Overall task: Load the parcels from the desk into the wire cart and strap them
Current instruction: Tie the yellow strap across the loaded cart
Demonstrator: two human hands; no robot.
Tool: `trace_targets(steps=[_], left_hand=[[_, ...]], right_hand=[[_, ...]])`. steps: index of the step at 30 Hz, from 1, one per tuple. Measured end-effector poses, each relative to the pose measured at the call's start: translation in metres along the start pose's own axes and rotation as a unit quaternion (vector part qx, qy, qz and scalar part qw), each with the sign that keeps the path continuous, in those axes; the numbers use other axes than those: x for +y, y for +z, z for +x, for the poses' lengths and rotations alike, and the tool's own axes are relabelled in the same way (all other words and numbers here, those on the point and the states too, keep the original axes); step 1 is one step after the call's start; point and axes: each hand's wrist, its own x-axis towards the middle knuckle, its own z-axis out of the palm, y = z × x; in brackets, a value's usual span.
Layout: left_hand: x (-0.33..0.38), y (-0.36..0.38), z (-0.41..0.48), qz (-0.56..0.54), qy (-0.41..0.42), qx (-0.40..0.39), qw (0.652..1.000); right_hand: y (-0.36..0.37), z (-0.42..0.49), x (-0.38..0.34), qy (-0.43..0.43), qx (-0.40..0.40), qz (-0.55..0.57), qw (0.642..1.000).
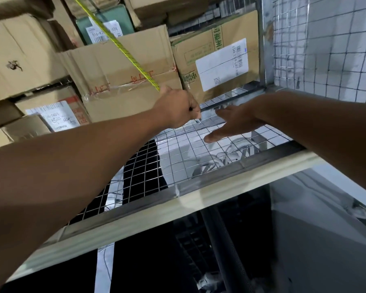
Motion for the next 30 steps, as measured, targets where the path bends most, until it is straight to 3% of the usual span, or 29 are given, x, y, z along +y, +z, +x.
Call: trace_targets(steps=[9,15,22,26,30], left_hand=[[-0.009,-0.003,0.005,-0.023,0.012,-0.075,0.997],[-0.003,0.001,-0.001,-0.047,0.012,-0.011,0.999],[-0.018,-0.004,-0.019,-0.015,0.182,0.017,0.983],[-0.027,-0.015,-0.008,0.018,0.297,-0.037,0.954],[-0.022,-0.016,0.005,0.002,0.346,-0.047,0.937]], right_hand=[[-0.002,-0.006,-0.002,-0.001,-0.035,0.009,0.999],[-0.001,-0.006,-0.001,0.001,-0.033,0.011,0.999],[-0.003,-0.006,-0.003,-0.007,-0.059,0.023,0.998],[-0.003,-0.006,-0.005,-0.002,-0.057,0.017,0.998],[-0.003,-0.005,-0.004,0.011,-0.054,0.028,0.998]])
